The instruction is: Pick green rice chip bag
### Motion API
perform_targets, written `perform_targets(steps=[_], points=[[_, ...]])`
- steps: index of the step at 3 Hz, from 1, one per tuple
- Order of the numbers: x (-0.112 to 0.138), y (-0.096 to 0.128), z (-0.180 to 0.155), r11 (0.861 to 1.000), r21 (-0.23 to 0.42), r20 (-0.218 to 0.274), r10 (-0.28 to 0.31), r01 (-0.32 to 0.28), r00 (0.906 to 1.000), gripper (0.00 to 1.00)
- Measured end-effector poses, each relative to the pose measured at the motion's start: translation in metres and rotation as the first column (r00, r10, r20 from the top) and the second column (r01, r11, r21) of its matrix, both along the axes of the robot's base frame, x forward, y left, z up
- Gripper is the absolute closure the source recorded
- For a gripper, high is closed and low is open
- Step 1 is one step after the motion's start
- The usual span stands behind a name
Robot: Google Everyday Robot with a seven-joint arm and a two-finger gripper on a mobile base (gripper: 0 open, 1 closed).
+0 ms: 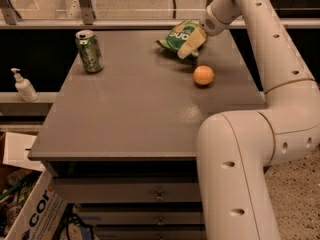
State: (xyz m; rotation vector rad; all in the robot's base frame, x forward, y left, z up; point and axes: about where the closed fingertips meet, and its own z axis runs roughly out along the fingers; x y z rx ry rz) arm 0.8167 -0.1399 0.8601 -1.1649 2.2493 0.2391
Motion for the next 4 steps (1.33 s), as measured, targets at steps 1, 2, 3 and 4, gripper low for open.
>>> perform_targets(steps=[1,2,3,4], points=[[-0.004,0.002,-0.006,1.0,-0.002,-0.023,0.012,-0.012,0.9997,0.0],[-0.008,0.0,-0.013,1.0,-0.009,-0.042,0.025,-0.026,0.9988,0.18],[-0.012,-0.006,-0.017,0.999,-0.022,-0.052,0.031,-0.032,0.9982,0.42],[-0.013,-0.017,-0.019,0.999,-0.037,-0.05,0.028,-0.03,0.9983,0.65]])
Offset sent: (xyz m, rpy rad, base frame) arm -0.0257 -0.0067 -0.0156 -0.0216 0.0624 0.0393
